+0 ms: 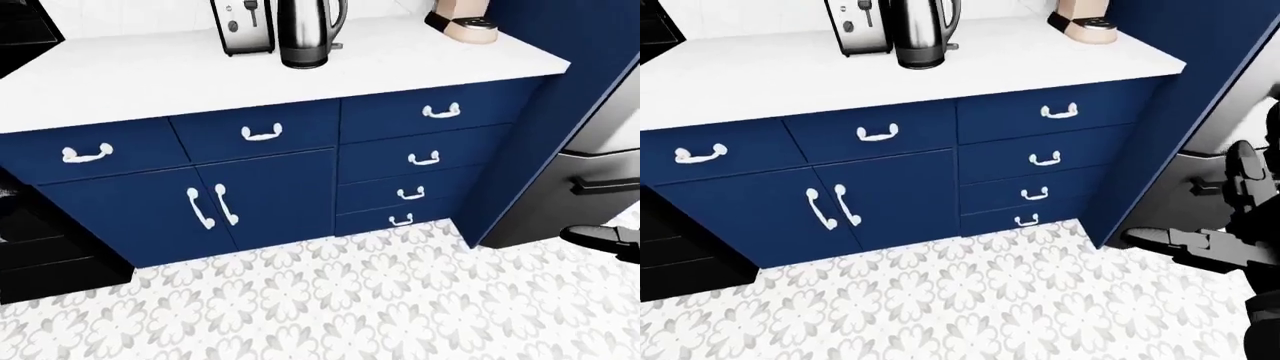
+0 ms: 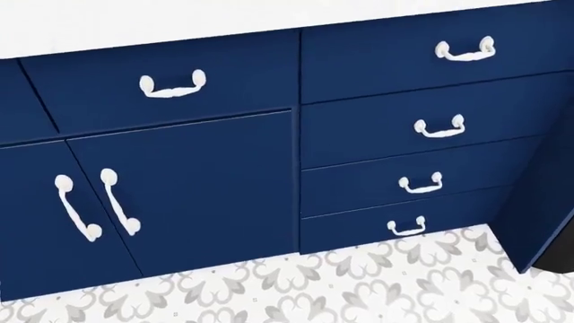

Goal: Close the lid of the electric kettle.

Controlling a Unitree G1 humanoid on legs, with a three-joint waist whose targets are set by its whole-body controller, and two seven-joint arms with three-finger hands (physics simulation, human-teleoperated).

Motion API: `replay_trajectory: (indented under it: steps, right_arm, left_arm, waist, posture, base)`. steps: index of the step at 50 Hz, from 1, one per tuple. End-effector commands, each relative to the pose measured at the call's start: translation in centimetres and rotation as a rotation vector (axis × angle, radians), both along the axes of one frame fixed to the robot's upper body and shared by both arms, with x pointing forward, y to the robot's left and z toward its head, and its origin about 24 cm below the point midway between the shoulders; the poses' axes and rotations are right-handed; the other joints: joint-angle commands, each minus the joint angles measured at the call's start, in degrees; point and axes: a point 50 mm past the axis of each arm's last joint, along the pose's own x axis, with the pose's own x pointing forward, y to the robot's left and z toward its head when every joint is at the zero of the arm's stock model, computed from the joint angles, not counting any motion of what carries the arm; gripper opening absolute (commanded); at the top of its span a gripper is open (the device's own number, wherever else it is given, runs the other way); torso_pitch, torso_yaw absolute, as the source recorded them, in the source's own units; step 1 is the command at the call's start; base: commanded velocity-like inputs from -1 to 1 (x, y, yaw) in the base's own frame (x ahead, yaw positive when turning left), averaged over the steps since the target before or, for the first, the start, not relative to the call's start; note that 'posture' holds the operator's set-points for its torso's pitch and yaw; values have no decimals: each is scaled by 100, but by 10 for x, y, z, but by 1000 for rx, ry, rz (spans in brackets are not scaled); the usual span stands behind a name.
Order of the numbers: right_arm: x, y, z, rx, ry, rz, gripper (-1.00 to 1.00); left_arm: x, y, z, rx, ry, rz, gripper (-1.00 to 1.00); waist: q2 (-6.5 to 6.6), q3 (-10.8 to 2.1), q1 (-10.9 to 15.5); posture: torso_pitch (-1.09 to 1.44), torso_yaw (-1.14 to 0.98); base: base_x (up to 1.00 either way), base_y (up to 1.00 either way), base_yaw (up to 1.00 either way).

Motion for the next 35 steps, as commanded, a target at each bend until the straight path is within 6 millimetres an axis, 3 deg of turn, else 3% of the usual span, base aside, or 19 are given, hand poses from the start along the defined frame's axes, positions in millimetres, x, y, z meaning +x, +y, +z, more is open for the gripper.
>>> replay_trajectory:
  steps: [1,6,9,12,14,17,19,22,24,25,26,27,30,35]
  right_arm:
    - [-5,4,13,-53,-62,-2,100]
    - [-5,4,13,-53,-62,-1,100]
    - [-4,4,13,-53,-61,0,100]
    - [-4,3,12,-52,-61,0,100]
    - [-4,4,12,-52,-60,1,100]
    - [-4,4,13,-52,-61,1,100]
    - [-4,4,12,-51,-61,1,100]
    - [-4,4,12,-52,-62,2,100]
    - [-3,4,12,-52,-61,2,100]
    - [-3,3,12,-52,-62,1,100]
    - [-3,3,12,-52,-61,1,100]
    - [-3,3,11,-52,-61,2,100]
    - [-3,4,12,-52,-61,2,100]
    - [-3,3,11,-51,-63,2,100]
  left_arm:
    - [-6,-2,12,44,-63,16,100]
    - [-6,-2,12,44,-62,16,100]
    - [-5,-2,11,45,-61,16,100]
    - [-5,-2,11,46,-61,16,100]
    - [-4,-2,11,46,-61,15,100]
    - [-4,-2,11,46,-61,14,100]
    - [-4,-2,10,46,-59,15,100]
    - [-4,-2,11,47,-59,13,100]
    - [-5,-2,11,47,-59,13,100]
    - [-5,-2,11,47,-58,13,100]
    - [-4,-2,10,46,-57,13,100]
    - [-4,-2,10,47,-56,13,100]
    - [-4,-2,9,46,-57,14,100]
    - [-2,-3,8,47,-53,12,100]
  waist:
    - [-21,-29,6]
    - [35,-39,1]
    - [-56,-25,28]
    - [-254,12,23]
    - [-194,-42,14]
    - [-257,-60,-13]
    - [-197,-54,-33]
    - [-5,27,-78]
    - [281,-85,-83]
    - [146,-41,-9]
    - [246,20,-17]
    - [263,33,0]
    - [164,-34,64]
    - [-110,12,100]
  posture:
    - [0,0]
    - [0,0]
    - [0,0]
    - [0,0]
    - [0,0]
    - [0,0]
    - [0,0]
    - [0,0]
    - [0,0]
    - [0,0]
    - [0,0]
    - [0,0]
    - [0,0]
    - [0,0]
  base:
    - [18,0,0]
    - [19,0,0]
    - [22,0,0]
    - [24,0,0]
    - [23,0,0]
    - [23,0,0]
    - [24,0,0]
    - [23,0,0]
    - [23,0,0]
    - [24,0,0]
    - [23,0,0]
    - [23,0,0]
    - [24,0,0]
    - [24,0,0]
